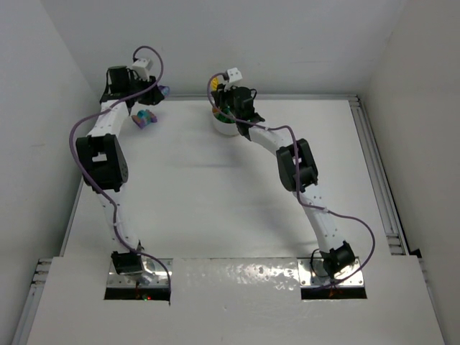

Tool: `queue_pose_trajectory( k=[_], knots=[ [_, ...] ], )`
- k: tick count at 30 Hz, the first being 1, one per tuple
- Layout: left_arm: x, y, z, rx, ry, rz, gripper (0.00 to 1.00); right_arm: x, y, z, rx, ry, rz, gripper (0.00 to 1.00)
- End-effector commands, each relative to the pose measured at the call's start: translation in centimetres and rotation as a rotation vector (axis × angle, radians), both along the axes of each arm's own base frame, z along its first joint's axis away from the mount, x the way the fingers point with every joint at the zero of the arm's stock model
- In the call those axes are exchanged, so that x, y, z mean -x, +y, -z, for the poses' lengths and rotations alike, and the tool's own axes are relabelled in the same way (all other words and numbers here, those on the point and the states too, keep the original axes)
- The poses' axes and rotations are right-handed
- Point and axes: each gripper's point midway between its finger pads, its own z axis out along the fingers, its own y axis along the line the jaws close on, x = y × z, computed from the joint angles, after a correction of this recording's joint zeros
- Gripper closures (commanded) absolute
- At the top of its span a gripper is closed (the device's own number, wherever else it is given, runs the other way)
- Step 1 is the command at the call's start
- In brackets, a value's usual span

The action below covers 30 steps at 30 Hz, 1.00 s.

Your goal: Sort the legos into containers by color

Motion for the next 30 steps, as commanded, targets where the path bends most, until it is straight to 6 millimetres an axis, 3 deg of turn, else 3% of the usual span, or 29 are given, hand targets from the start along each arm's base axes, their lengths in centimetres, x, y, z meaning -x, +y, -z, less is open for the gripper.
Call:
queue_pose_trajectory(
  k=[1,7,8,14,21,30],
  knots=[
    [-2.4,-5.0,-3.3,0.06,-0.137,0.088,1.0,-0.3,0.3,-1.9,-0.006,-0.065,-0.014,0.94],
    [-5.6,-8.7,-5.1,0.133,-0.255,0.082,1.0,0.0,0.6,-1.2,0.004,-0.062,-0.044,0.93],
    [-5.8,-10.7,-5.3,0.145,-0.267,0.102,1.0,0.0,0.6,-1.1,0.006,-0.059,-0.046,0.93],
    [-7.7,-15.3,-6.8,0.237,-0.356,0.08,1.0,0.5,1.0,-0.7,0.019,-0.055,-0.082,0.93],
    [-8.5,-17.5,-9.0,0.264,-0.462,0.07,1.0,0.8,1.0,-0.4,0.032,-0.053,-0.091,0.93],
    [-8.4,-18.4,-6.9,0.237,-0.424,0.082,1.0,0.8,1.0,-0.7,0.031,-0.063,-0.099,0.94]
  ],
)
